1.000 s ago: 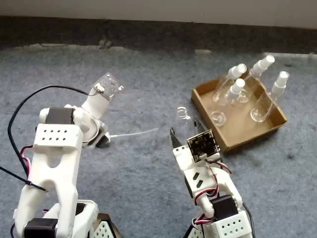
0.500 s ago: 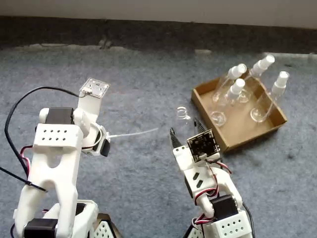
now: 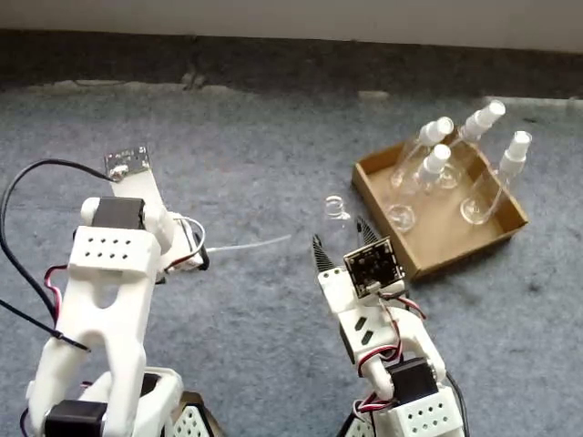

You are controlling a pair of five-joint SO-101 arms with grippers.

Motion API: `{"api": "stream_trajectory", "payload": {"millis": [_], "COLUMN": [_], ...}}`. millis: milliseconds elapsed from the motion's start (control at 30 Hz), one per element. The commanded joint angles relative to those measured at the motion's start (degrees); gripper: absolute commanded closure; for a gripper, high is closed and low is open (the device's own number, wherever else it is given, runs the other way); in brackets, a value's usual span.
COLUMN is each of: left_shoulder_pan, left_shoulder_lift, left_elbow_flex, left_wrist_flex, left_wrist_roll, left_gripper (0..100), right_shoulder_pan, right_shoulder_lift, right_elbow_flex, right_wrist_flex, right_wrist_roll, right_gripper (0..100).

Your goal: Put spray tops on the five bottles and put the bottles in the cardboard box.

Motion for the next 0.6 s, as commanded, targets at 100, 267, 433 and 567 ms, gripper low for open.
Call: {"api": "stream_trajectory", "payload": {"millis": [100, 267, 433, 567], "left_shoulder_pan": [6.4, 6.3, 6.0, 5.9], "left_shoulder_lift": [-0.2, -0.2, -0.1, -0.1], "left_elbow_flex": [-1.3, -0.5, -0.2, 2.2], "left_wrist_flex": [-9.5, -14.6, -14.3, -14.7], "left_wrist_roll": [15.4, 17.0, 17.0, 17.0], "left_gripper": [82, 82, 82, 82], "right_shoulder_pan": [0.4, 0.4, 0.4, 0.4], "right_shoulder_lift": [-1.2, -1.2, -1.2, -1.2], "right_elbow_flex": [6.7, 6.7, 6.7, 6.7], "right_wrist_flex": [0.1, 0.1, 0.1, 0.1], "right_wrist_roll": [-0.4, -0.4, -0.4, -0.4], "right_gripper": [91.4, 91.4, 91.4, 91.4]}}
